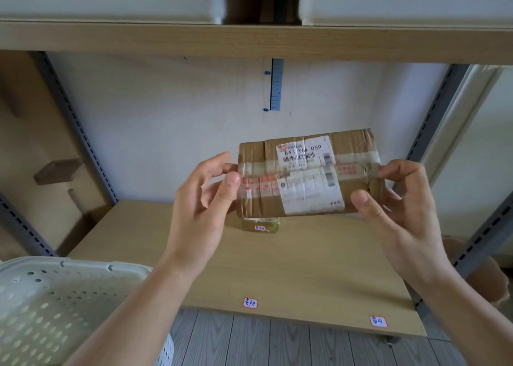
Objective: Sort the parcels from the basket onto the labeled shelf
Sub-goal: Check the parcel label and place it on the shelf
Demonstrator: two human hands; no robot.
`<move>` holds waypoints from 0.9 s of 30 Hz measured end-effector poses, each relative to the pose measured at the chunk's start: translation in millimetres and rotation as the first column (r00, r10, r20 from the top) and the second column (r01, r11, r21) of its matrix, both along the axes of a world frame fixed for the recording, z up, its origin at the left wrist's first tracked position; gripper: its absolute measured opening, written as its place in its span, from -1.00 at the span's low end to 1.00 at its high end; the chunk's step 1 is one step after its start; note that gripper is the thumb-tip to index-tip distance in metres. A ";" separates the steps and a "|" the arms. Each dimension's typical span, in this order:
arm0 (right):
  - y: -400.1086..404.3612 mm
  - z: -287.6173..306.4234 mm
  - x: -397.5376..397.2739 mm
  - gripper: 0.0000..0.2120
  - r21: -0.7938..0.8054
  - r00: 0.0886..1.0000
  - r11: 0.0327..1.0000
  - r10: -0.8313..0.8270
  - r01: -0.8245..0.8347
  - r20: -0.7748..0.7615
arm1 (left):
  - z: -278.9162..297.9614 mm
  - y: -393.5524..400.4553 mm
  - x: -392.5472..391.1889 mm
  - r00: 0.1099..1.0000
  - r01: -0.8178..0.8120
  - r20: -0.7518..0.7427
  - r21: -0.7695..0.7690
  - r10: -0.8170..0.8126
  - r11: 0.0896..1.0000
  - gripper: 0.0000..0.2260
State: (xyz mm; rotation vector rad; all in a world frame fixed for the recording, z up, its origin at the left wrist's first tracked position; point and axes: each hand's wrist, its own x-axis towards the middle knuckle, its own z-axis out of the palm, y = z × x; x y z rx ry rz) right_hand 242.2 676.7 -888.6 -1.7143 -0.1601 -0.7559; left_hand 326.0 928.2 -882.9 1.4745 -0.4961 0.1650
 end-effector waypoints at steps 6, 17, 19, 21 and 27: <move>5.3 2.5 -0.5 -0.75 0.020 0.998 0.999 0.034 -0.035 0.047 | 0.8 1.7 1.9 0.997 -0.079 0.019 -0.013 0.079 0.997 -0.65; 16.8 13.5 -8.5 -0.50 0.095 0.991 0.993 -0.074 0.063 0.115 | 14.7 2.4 -8.2 0.983 -0.101 0.139 -0.120 0.118 0.988 -0.73; 18.5 15.7 -10.5 -0.55 0.089 0.985 0.993 -0.087 0.075 0.150 | 17.2 2.9 -10.5 0.975 -0.081 0.192 -0.140 0.107 0.987 -0.77; 21.2 18.7 -11.9 -0.57 0.066 0.978 0.994 -0.099 0.088 0.186 | 18.0 3.2 -12.6 0.967 -0.070 0.232 -0.162 0.107 0.984 -0.77; 27.2 23.4 -14.2 -0.58 0.053 0.957 0.994 -0.110 0.099 0.268 | 19.6 2.8 -16.7 0.927 -0.104 0.337 -0.182 0.161 0.978 -0.68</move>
